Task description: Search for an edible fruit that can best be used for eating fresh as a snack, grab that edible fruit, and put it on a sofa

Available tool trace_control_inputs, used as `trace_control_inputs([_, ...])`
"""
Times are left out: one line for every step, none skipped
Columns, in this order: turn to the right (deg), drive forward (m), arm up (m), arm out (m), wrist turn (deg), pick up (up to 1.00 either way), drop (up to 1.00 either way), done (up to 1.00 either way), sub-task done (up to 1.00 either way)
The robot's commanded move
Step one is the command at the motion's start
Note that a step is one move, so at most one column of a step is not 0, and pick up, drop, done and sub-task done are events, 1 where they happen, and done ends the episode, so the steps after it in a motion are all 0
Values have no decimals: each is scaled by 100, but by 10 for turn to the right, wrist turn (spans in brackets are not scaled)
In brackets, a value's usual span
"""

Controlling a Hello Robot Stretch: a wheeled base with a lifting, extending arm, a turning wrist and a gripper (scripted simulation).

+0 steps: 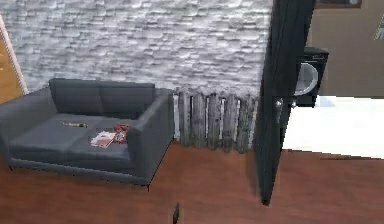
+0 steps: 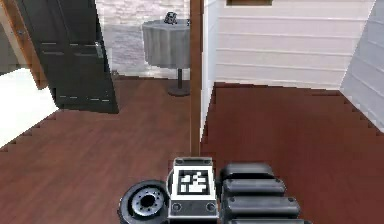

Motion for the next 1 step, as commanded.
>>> trace_control_inputs([-30, 0, 0, 0, 0, 0, 0, 0, 0])
